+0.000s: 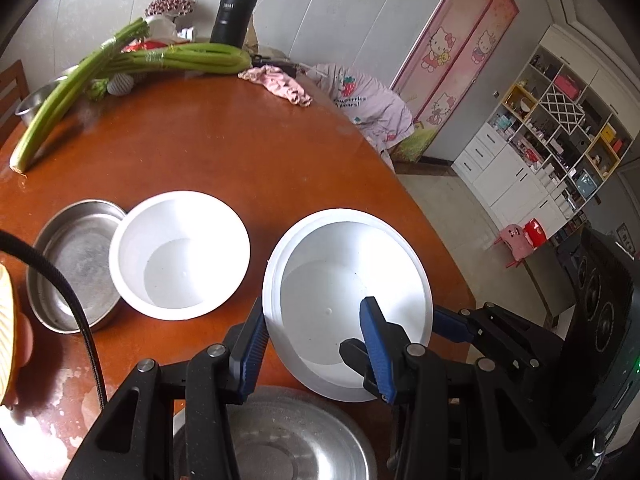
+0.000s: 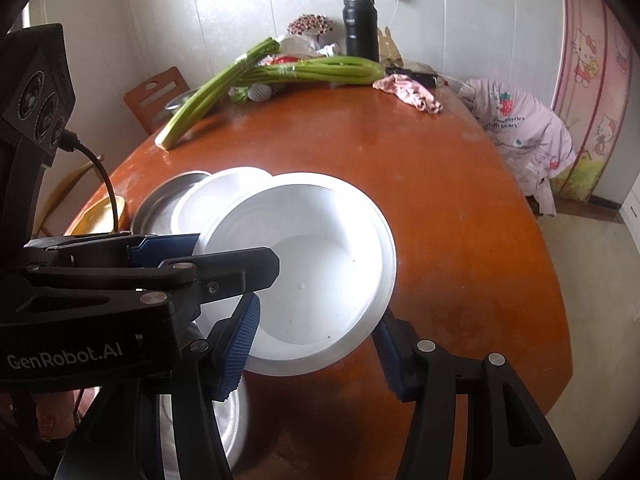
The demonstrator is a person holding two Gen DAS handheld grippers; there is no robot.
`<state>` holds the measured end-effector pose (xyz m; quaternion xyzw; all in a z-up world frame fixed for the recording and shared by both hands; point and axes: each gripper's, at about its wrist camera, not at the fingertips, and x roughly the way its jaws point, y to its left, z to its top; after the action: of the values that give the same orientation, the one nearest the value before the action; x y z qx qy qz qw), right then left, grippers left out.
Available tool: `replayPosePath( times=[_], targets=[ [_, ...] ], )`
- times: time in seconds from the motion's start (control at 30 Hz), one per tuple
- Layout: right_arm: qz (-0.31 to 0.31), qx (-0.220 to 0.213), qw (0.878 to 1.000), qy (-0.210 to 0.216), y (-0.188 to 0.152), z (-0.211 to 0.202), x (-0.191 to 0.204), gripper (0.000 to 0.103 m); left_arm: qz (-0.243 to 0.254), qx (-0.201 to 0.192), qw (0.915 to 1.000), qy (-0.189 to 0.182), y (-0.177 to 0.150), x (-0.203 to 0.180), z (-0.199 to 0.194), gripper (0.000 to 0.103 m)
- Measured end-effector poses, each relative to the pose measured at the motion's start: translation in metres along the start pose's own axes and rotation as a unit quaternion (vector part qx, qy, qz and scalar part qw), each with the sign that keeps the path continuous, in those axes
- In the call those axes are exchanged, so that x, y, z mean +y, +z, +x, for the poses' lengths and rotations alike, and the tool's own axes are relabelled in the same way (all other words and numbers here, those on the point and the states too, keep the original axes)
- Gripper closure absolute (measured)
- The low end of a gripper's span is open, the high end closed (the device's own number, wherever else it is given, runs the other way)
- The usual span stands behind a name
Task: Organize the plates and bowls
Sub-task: 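Lift the white bowl with the right gripper and carry it over the steel bowl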
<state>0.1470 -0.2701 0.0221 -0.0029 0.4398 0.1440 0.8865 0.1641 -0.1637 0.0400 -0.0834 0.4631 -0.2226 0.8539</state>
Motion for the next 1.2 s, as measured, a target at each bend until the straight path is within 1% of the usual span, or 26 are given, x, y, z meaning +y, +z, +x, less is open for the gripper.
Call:
replayPosePath(
  times=[0.37,0.53,0.7,0.93,1.2],
  targets=[
    [-0.030,-0.029,0.999,0.010,-0.003,-0.029,0.033,0.045,-0.006,-0.030,0.9995,0.010,-0.019,0.006,-0.039,0.057],
    [-0.039,-0.034,0.999,0.015,-0.005,-0.035,0.046,0.045,-0.009,-0.042,0.9990,0.009,-0.025,0.012,-0.055,0.057],
    [-0.053,-0.035,0.998,0.020,-0.008,-0.041,0.063,0.045,-0.011,-0.050,0.9985,0.017,-0.036,0.018,-0.070,0.057],
    [-0.068,-0.036,0.997,0.022,-0.014,-0.048,0.080,0.045,-0.012,-0.057,0.9982,0.017,-0.045,0.025,-0.084,0.057],
    [-0.076,-0.034,0.996,0.024,-0.020,-0.050,0.090,0.045,-0.013,-0.060,0.9980,0.017,-0.053,0.029,-0.089,0.057]
  ],
)
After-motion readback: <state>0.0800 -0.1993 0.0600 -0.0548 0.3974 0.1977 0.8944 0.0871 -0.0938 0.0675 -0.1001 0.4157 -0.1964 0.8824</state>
